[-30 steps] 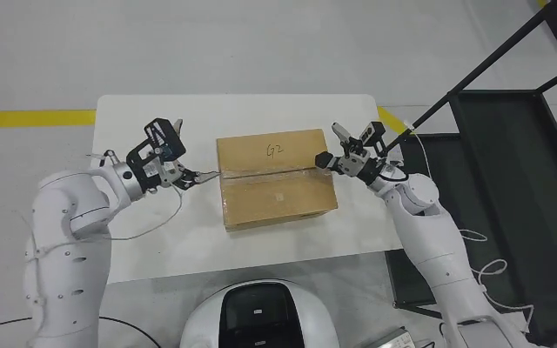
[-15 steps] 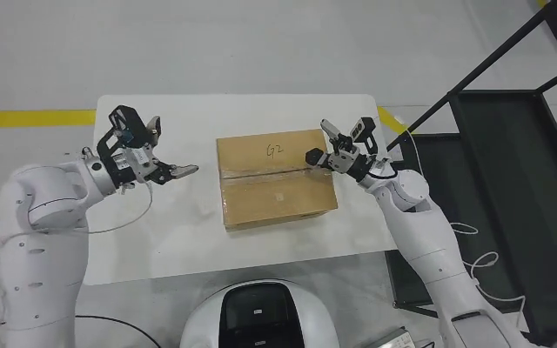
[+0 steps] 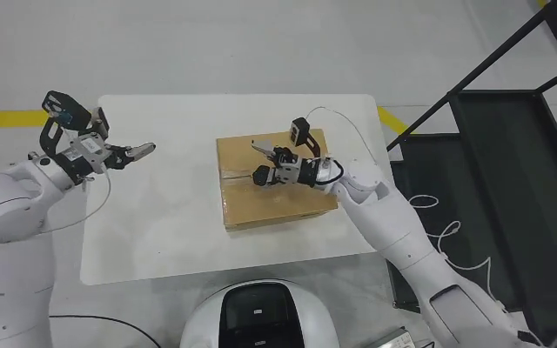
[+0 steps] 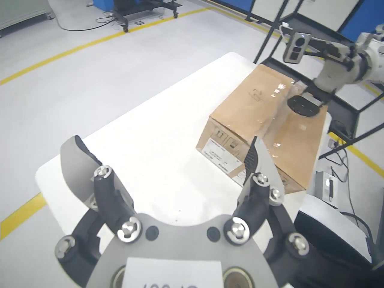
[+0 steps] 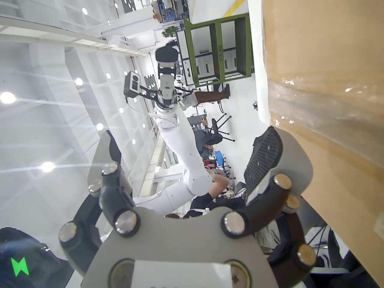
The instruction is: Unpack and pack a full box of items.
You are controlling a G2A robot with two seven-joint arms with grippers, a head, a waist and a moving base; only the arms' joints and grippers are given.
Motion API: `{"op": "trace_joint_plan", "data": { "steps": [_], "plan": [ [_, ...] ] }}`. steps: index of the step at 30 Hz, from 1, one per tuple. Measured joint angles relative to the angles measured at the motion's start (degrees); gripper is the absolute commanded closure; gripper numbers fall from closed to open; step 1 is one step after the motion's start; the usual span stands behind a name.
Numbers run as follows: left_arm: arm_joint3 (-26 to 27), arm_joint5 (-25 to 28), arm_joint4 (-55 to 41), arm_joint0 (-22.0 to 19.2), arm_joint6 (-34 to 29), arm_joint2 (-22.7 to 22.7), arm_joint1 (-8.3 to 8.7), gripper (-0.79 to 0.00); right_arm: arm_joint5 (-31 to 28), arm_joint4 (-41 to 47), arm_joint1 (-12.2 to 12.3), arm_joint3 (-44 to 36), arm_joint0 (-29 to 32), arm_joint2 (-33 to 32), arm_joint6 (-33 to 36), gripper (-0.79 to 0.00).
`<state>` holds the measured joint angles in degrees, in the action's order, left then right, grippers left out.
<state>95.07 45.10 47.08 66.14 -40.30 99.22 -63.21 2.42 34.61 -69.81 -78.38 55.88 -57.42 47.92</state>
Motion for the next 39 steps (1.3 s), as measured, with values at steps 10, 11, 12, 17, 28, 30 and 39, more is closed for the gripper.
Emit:
{"op": "trace_joint_plan", "data": {
  "steps": [10, 11, 12, 17, 28, 30, 39],
  "plan": [
    [-1.1, -3.0, -2.8, 1.2, 2.2, 2.2, 0.39, -0.785, -0.6, -2.8, -2.1, 2.7, -4.0, 6.0, -1.3, -0.785],
    [-1.1, -3.0, -2.8, 1.2, 2.2, 2.2, 0.39, -0.785, -0.8, -3.1, -2.3, 3.1, -4.4, 6.5, -1.6, -0.785],
    [-1.1, -3.0, -2.8, 1.2, 2.2, 2.2, 0.39, -0.785, -1.1, -3.4, -2.6, 3.8, -5.0, 7.2, -2.2, -0.785],
    [-1.1, -3.0, -2.8, 1.2, 2.2, 2.2, 0.39, -0.785, -0.9, -3.1, -4.4, 7.0, -7.8, 10.4, -4.8, -0.785],
    [-1.1, -3.0, -2.8, 1.2, 2.2, 2.2, 0.39, -0.785, 3.0, -9.3, -4.5, 9.7, -10.2, 10.3, -3.3, -0.785],
    [-1.1, -3.0, -2.8, 1.2, 2.2, 2.2, 0.39, -0.785, 4.0, -11.0, -3.9, 8.9, -9.4, 9.1, -2.8, -0.785],
    [-1.1, -3.0, -2.8, 1.2, 2.2, 2.2, 0.39, -0.785, 7.3, -15.9, -0.8, 3.0, -4.2, 1.5, -0.4, -0.785]
  ]
}}
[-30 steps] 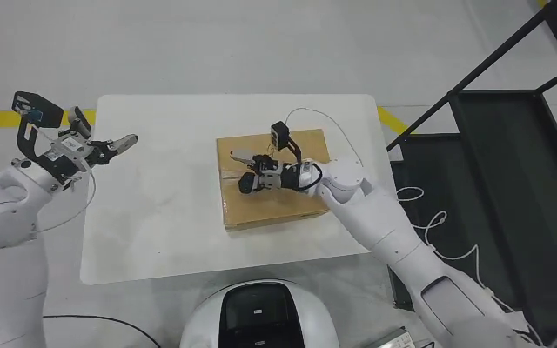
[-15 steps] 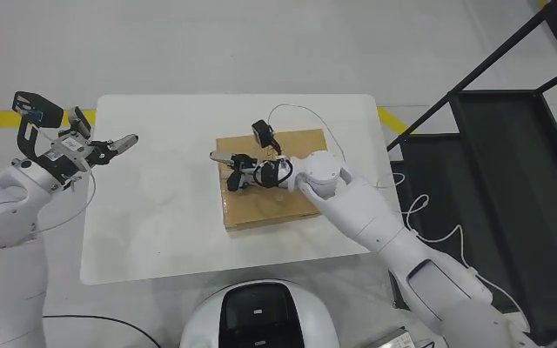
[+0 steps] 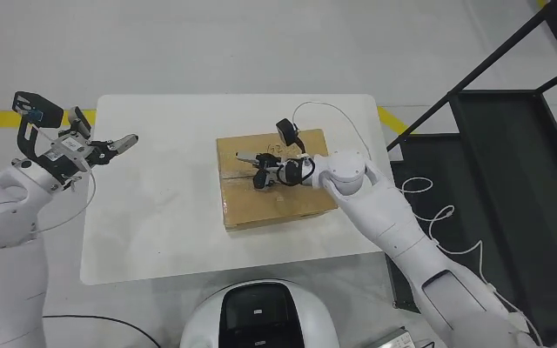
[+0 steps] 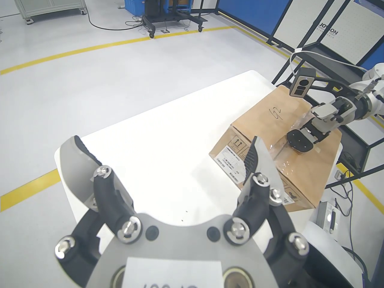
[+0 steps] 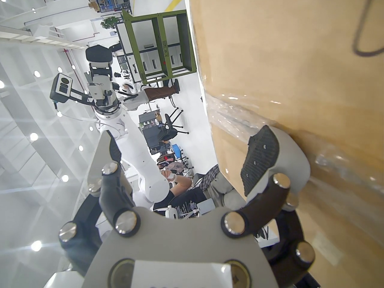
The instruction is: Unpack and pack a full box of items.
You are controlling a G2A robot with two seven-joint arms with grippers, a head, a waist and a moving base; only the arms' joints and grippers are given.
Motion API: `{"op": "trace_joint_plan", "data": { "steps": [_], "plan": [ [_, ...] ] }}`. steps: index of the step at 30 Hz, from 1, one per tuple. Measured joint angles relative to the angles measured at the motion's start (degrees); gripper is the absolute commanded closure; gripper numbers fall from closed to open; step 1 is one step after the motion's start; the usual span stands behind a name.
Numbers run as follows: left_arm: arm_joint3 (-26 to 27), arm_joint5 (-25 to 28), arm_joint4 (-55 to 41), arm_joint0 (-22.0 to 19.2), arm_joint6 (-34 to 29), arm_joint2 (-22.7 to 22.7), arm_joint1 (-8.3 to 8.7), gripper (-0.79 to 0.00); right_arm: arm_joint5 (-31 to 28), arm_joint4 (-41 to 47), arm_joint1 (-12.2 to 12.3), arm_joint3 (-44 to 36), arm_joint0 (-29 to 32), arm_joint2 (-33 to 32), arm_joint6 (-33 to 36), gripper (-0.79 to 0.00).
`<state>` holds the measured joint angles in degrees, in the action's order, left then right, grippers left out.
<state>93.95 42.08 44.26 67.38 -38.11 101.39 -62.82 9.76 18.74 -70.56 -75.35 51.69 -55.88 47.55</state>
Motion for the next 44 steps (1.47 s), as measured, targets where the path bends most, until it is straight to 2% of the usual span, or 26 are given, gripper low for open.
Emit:
{"op": "trace_joint_plan", "data": {
  "steps": [25, 32, 38, 44],
  "plan": [
    [0.0, 0.0, 0.0, 0.0, 0.0, 0.0, 0.00, -0.785, 6.5, -7.6, 6.2, -4.8, 11.7, -21.1, -0.7, -0.785],
    [0.0, 0.0, 0.0, 0.0, 0.0, 0.0, 0.00, -0.785, 7.7, -9.3, 7.6, -8.6, 15.8, -27.0, -1.6, -0.785],
    [0.0, 0.0, 0.0, 0.0, 0.0, 0.0, 0.00, -0.785, 5.7, -3.7, 8.0, -10.7, 19.9, -32.9, -5.0, -0.785],
    [0.0, 0.0, 0.0, 0.0, 0.0, 0.0, 0.00, -0.785, -2.5, 8.5, 7.1, -12.3, 24.2, -36.4, -10.9, -0.785]
  ]
}}
